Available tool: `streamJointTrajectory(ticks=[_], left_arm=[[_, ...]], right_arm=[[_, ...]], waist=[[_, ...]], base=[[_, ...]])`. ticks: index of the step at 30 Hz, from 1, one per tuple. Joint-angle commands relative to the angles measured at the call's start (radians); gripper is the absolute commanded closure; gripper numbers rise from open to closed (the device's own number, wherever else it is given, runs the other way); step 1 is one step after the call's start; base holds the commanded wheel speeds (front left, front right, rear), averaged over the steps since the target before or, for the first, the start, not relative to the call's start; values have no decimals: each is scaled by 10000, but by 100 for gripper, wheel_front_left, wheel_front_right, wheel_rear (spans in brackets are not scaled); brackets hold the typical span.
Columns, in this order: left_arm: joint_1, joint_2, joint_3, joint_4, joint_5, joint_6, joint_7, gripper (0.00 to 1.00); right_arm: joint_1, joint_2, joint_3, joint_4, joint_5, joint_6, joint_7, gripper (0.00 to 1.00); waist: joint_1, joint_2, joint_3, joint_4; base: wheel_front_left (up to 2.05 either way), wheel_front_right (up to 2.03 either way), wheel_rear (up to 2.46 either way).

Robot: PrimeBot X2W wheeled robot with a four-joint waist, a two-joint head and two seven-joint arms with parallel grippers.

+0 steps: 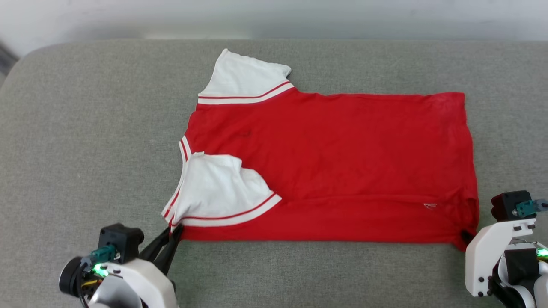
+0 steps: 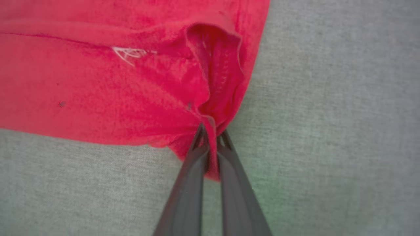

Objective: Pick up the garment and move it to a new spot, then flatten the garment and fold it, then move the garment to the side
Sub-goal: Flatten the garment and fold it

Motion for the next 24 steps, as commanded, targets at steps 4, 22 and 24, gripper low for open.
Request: streamJointTrajectory(ticks=[4,22,24], left_arm=[[362,216,-49,132,-91,-18,87,100],[1928,797,-740,-607,-347,91,774,100],[1777,571,-771,-430,-375,65,667,100]], right_arm=[[407,-324,45,-171,312,-18,65,100],[2862,-446,-1136,-2765,1415,-18,1225,100],[2928,-400,-1127,-2659,1381,-18,1166,100]], waist=[[-1,0,-464,-172],[-1,0,-879,-333],[-1,0,-854,-335]], base=[[0,0,0],[0,0,0],[0,0,0]])
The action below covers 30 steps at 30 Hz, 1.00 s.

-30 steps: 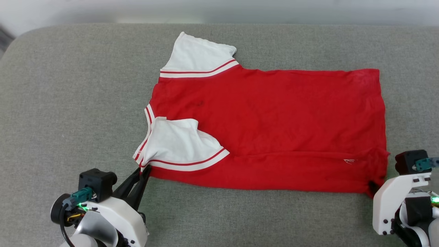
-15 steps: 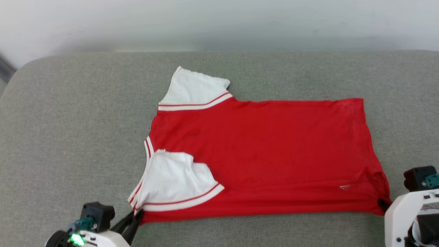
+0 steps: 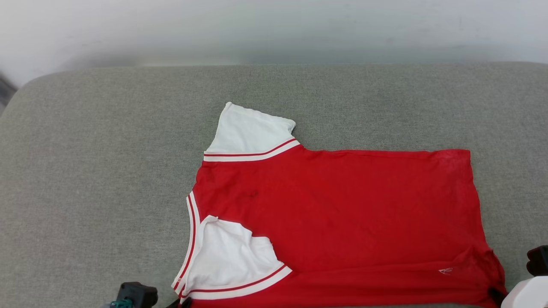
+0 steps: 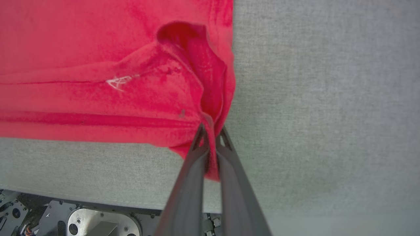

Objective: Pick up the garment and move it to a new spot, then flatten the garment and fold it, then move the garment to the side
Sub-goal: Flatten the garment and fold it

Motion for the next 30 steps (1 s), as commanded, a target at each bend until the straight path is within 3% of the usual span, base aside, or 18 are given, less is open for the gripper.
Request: streamJointTrajectory(ticks=[1,5,6,7,8,9,10,23,30], left_arm=[[-137,-17,-64,150,48,-65,-29,100],[-418,-314,-238,751,193,-289,-169,100],[-487,-375,-265,878,234,-362,-221,100],[-555,-414,-297,1009,291,-422,-287,93],[-607,-462,-320,1123,315,-454,-356,73],[-688,-503,-320,1214,380,-495,-445,44],[-760,-552,-314,1288,413,-518,-547,0],[-1275,-1105,683,1257,989,-254,-3082,0],[-1183,-2004,2233,113,2231,-73,-3411,0]], right_arm=[[19,88,-39,105,40,-18,-46,100],[-286,125,26,597,-15,-16,-224,100],[-312,111,-8,721,-102,-18,-321,70],[-364,89,-10,822,-213,-18,-463,24],[-427,210,-95,972,-200,-18,-544,0],[-480,300,-110,1043,-217,-18,-706,0],[-510,351,-92,1130,-193,-16,-809,0],[-1090,704,-258,536,-710,-12,-2915,0],[-1418,861,166,108,-172,-12,-4947,0]], waist=[[0,0,5,-17],[0,0,42,-54],[0,0,50,-45],[0,0,61,-34],[0,0,64,-30],[0,0,59,-28],[0,0,44,-28],[0,0,-697,-95],[0,0,-977,-171]], base=[[0,0,0],[0,0,0],[0,0,0],[0,0,0],[0,0,0],[0,0,0],[0,0,0],[0,0,0],[0,0,0]])
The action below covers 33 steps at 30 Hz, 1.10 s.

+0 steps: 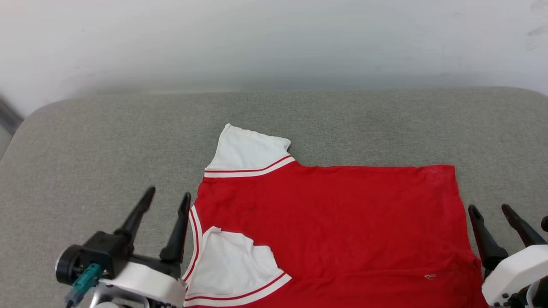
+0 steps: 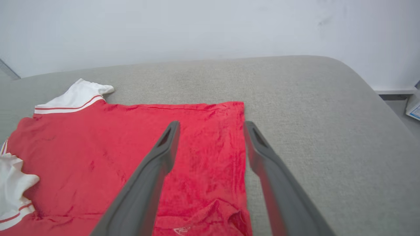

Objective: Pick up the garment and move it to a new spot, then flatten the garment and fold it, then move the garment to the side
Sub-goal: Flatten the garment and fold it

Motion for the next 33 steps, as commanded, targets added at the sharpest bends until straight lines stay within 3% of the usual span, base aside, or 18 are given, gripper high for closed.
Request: streamJointTrajectory(ticks=[1,8,11,12,14,19,25,33], left_arm=[[201,-266,377,-212,272,1,-62,0],[967,-1460,1948,-801,1355,-674,-69,0],[1066,-1736,2250,-751,1573,-939,-69,0],[1056,-2058,2528,-660,1749,-1223,-68,0],[1042,-2213,2652,-609,1815,-1370,-62,0],[670,-2426,2682,1,2148,-2261,-61,0],[-544,-1887,2541,835,2402,-2764,392,0],[-3861,2,2024,1735,1424,-3299,3608,0]], right_arm=[[-120,-37,115,-45,32,-4,-347,0],[-170,121,635,-114,-223,-2,-2458,0],[-117,242,775,-15,-289,-4,-2893,0],[-156,342,843,52,-333,-4,-3236,0],[-206,403,887,105,-358,-4,-3357,0],[-465,542,1107,234,-316,-4,-3780,0],[-866,608,1433,241,-372,-4,-4027,0],[-1456,779,1841,311,-373,-4,-4136,0]], waist=[[0,0,-38,-23],[0,0,14,-177],[0,0,65,-198],[0,0,166,-244],[0,0,224,-294],[0,0,635,-603],[0,0,1415,-1252],[0,0,2670,-2112]], base=[[0,0,0],[0,0,0],[0,0,0],[0,0,0],[0,0,0],[0,0,0],[0,0,0],[0,0,0]])
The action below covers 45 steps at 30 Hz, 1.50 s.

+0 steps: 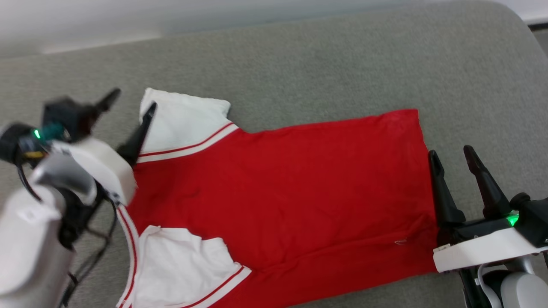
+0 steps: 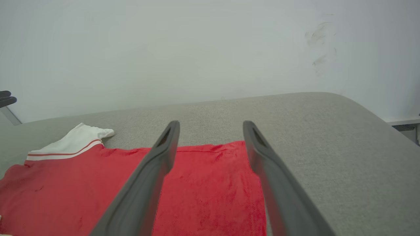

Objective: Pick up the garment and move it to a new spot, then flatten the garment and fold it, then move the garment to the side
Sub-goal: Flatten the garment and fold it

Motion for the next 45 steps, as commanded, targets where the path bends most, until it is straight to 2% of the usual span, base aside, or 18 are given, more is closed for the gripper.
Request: streamJointTrajectory(ticks=[1,5,9,14,19,23,27,28,29,33,38,45], left_arm=[[-299,161,-40,118,-151,5,288,0],[-1721,821,-250,725,-1011,-19,2189,0],[-2759,1625,-1023,998,-1887,-25,4232,0],[-3566,2365,-1228,1548,-2721,-25,6128,0],[-3928,2888,-1154,1887,-3191,52,7298,0],[-3950,2934,-973,1962,-3513,315,7708,0],[-3672,3034,-1220,1988,-3515,273,8061,0],[-3566,2985,-1285,1986,-3619,264,8234,32],[-3493,2939,-1301,1956,-3738,256,8324,100],[-3493,2884,-1195,1848,-3711,252,7927,100],[-3510,2730,-1048,1792,-3407,230,6685,100],[-3029,2380,-1377,1411,-3237,44,4963,100]], right_arm=[[-166,85,7,46,2,-4,-48,0],[-306,177,199,231,21,-4,-231,0],[-462,291,334,490,153,-4,-474,0],[-558,443,726,860,243,-4,-736,0],[-721,514,962,1256,371,-4,-990,0],[-837,542,1130,1510,440,-4,-1155,0],[-962,572,1196,1721,440,-4,-1249,0],[-962,573,1205,1776,416,-4,-1266,0],[-971,575,1206,1826,405,-4,-1289,0],[-1061,573,1109,1968,330,-4,-1326,0],[-1061,373,876,2055,294,-4,-1191,0],[-699,-406,577,1864,175,-4,-404,0]], waist=[[-1,0,543,-496],[-1,0,1008,-888],[-1,0,1498,-1191],[-1,0,1979,-1575],[-1,0,2352,-1891],[-1,0,2566,-2072],[-1,0,2683,-2140],[-1,0,2683,-2148],[-1,0,2677,-2151],[-1,0,2537,-2070],[-1,0,2011,-1838],[-1,0,1056,-1205]], base=[[0,0,0],[0,0,0],[0,0,0],[0,0,0],[0,0,0],[0,0,0],[0,0,0],[0,0,0],[0,0,0],[0,0,0],[0,0,0],[0,0,0]])
